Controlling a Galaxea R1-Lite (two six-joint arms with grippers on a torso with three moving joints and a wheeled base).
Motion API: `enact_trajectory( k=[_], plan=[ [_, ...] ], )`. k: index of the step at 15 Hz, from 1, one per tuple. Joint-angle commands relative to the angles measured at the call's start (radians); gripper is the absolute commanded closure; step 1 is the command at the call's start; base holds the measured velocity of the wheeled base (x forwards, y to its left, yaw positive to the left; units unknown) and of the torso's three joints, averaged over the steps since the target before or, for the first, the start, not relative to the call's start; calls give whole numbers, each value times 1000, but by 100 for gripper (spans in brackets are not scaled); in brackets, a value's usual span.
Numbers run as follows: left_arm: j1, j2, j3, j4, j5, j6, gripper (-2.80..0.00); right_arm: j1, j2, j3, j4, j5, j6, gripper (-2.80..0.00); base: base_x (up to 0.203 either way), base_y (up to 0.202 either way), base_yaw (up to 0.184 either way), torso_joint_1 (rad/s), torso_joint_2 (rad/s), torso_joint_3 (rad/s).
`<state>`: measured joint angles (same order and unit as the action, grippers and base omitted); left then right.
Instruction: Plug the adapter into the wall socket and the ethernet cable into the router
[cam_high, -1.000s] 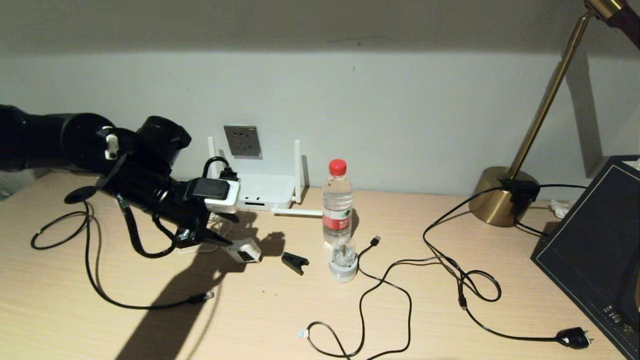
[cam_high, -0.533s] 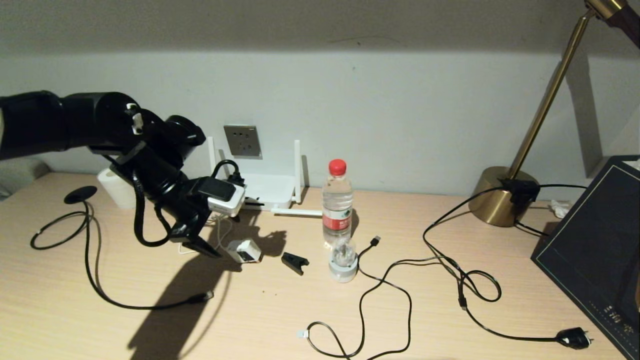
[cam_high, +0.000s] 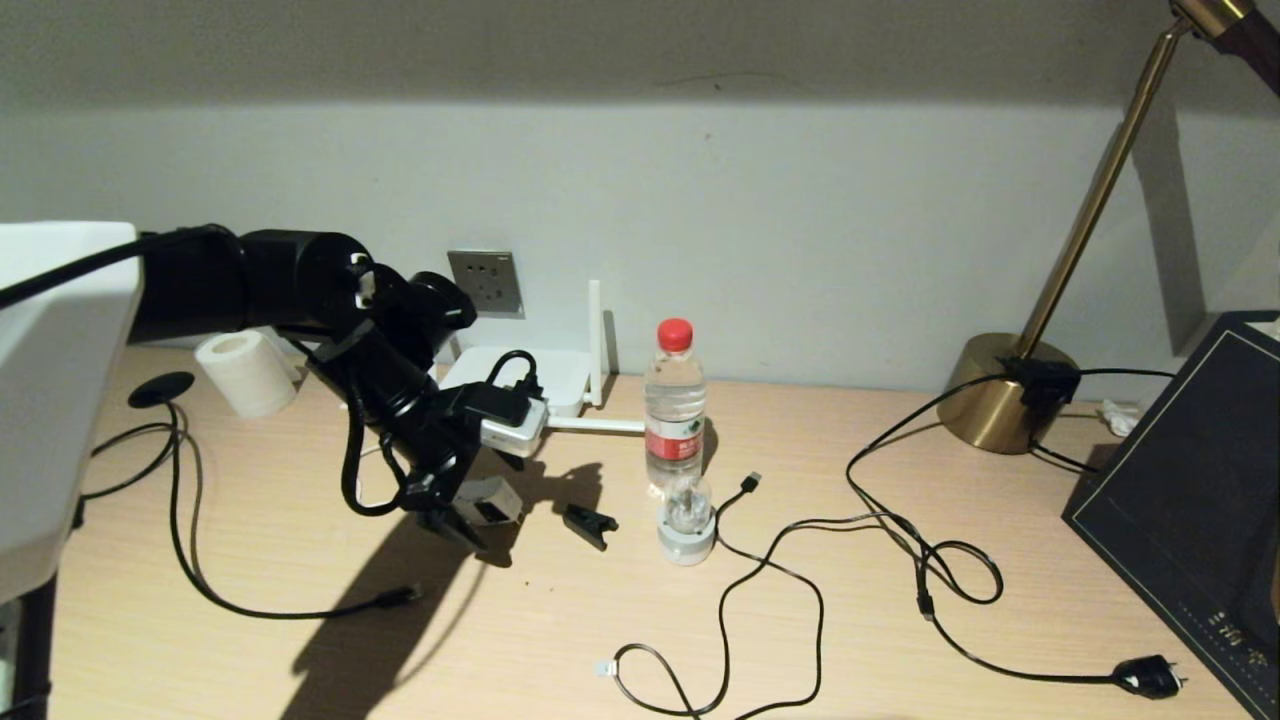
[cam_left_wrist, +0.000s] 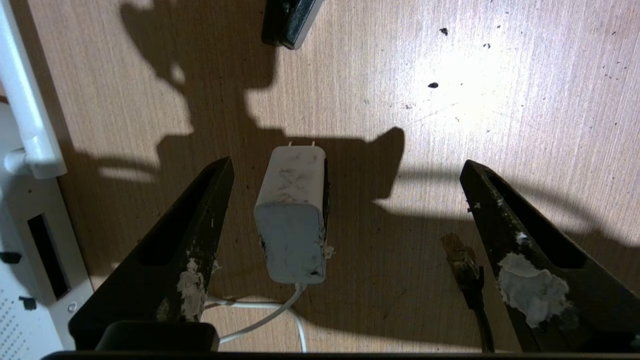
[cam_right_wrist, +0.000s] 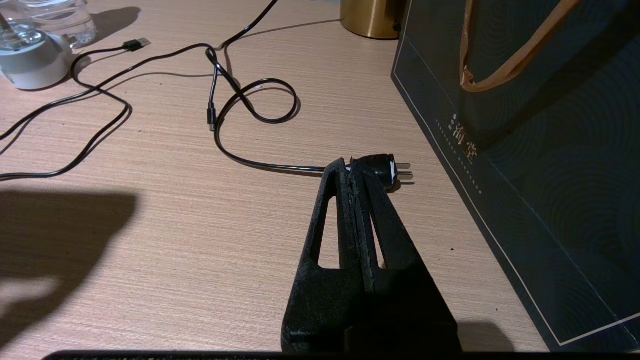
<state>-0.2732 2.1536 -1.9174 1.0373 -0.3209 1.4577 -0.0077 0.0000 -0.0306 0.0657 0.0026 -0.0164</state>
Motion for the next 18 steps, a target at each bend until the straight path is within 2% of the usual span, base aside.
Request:
enact_trajectory(
  k=[1, 9, 14, 18],
  plan=[
    [-1, 6, 3, 6, 3, 7, -280, 0, 0, 0, 0, 0, 0, 0, 0, 0, 0, 0, 0, 0],
    [12, 17, 3, 1, 6, 6, -280, 0, 0, 0, 0, 0, 0, 0, 0, 0, 0, 0, 0, 0],
    [44, 34, 14, -41, -1, -17, -280, 0, 0, 0, 0, 0, 0, 0, 0, 0, 0, 0, 0, 0],
    [55, 35, 64, -117, -4, -19, -280, 0, 0, 0, 0, 0, 0, 0, 0, 0, 0, 0, 0, 0]
  ],
)
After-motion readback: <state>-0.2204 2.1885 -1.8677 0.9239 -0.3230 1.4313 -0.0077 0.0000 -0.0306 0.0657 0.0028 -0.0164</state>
